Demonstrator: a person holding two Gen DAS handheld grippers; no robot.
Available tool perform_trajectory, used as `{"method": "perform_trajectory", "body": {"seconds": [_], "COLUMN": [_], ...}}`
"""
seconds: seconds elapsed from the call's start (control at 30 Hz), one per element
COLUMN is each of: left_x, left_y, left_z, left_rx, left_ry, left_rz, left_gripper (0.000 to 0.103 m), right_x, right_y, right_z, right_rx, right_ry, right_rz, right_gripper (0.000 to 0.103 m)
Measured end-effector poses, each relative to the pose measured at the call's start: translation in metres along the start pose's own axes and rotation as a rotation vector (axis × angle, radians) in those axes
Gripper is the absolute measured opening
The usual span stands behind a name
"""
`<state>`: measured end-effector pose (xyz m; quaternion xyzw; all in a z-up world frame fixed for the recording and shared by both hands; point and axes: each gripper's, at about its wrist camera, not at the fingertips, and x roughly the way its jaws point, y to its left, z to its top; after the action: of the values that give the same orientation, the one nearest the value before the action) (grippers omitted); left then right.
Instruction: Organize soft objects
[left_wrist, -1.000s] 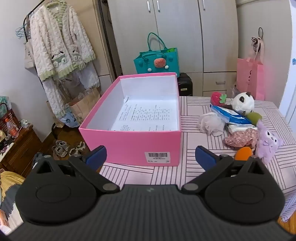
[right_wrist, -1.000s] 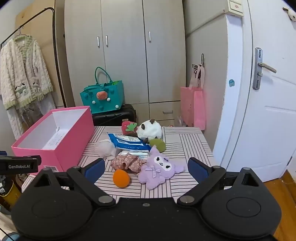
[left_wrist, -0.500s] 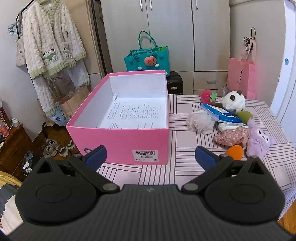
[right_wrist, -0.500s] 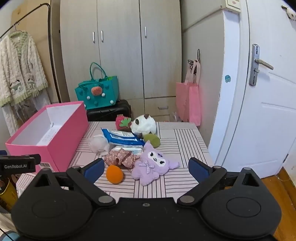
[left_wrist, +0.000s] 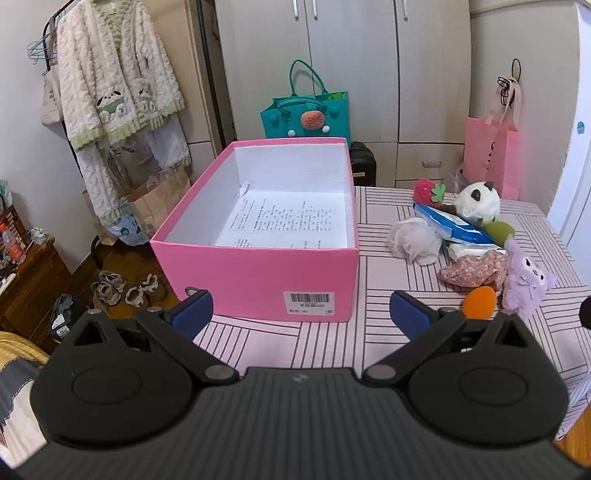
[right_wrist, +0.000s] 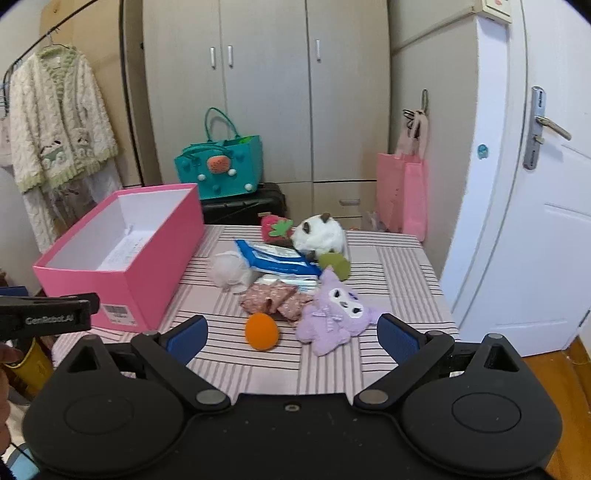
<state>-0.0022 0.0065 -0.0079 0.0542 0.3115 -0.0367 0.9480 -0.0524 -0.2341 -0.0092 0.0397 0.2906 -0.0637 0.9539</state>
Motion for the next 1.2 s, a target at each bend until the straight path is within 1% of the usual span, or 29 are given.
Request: {"method": "perform_trajectory", "body": {"seconds": [0.27, 0.53, 0.7, 0.87, 1.2], "left_x": [-0.002, 0.001, 0.001, 0.0, -0.01], "left_y": [0.01, 0.01, 0.011, 0.013, 0.014], "left_z": [-0.002, -0.002, -0.004, -0.006, -0.007], "left_rx": [-0.036, -0.029, -0.027, -0.023, -0.012], "left_ry": [0.011, 0.02, 0.022, 0.028, 0.001], "left_rz": [-0.013, -0.02, -0.021, -0.055, -0.055], "left_gripper": [0.103, 0.103, 0.103, 0.103, 0.103], "right_x": [-0.001, -0.008, -0.01, -0.008, -0.01], "right_y": [0.002, 0.003, 0.004, 0.003, 0.007], "right_z": [0.001, 0.001, 0.0, -0.001, -0.001], "right_rx": [0.002, 0.005, 0.013, 0.027, 0.004], "right_ry": [-0.002, -0.028, -0.028, -0.025, -0.034], "right_rz": [-0.016, -0.016, -0.017, -0.008, -0.018], "right_gripper": [0.1, 0.1, 0.1, 0.1, 0.1]}}
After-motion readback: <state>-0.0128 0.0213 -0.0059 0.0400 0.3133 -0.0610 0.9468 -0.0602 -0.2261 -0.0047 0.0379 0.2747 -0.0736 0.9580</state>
